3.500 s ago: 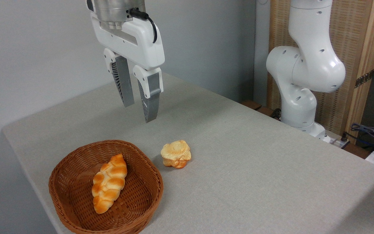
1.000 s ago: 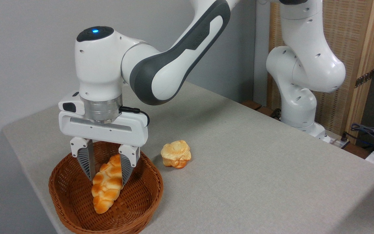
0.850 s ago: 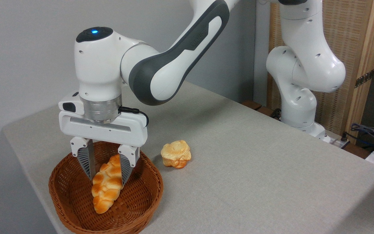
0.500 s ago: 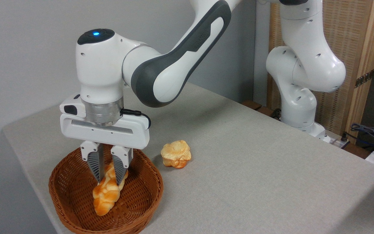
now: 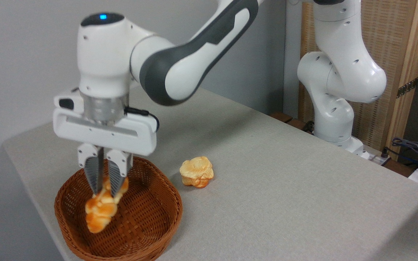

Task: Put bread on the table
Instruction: 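Lift the braided roll up out of the basket, then move the roll beside the round bun and release it on the table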

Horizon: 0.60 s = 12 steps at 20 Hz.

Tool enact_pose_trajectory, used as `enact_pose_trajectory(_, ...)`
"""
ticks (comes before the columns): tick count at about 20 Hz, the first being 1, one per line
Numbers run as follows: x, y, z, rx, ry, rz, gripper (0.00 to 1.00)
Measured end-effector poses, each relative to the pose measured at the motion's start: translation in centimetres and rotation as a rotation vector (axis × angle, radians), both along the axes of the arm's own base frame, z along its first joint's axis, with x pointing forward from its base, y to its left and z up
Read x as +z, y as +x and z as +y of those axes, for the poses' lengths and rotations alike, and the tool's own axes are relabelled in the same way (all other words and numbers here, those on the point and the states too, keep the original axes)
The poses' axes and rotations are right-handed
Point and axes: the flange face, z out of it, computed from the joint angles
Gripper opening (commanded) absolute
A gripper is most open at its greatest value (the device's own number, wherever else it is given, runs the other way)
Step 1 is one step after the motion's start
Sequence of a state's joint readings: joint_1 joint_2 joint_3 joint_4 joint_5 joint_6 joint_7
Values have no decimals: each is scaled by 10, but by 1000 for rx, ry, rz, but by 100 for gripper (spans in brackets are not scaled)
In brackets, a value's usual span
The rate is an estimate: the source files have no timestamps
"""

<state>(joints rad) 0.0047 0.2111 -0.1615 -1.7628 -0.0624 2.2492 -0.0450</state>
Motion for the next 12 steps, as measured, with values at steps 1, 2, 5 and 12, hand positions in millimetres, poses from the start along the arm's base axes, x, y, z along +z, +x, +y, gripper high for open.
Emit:
enact_pose_trajectory(1,13,0,0,1,-2,-23,37)
enact_pose_trajectory(2,21,0,0,1,-2,-33,37)
enact_pose_trajectory(5,47,-12,0,-112,35,-30,39)
enact_pose_trajectory(12,99,-110,-24,-670,119,183,59)
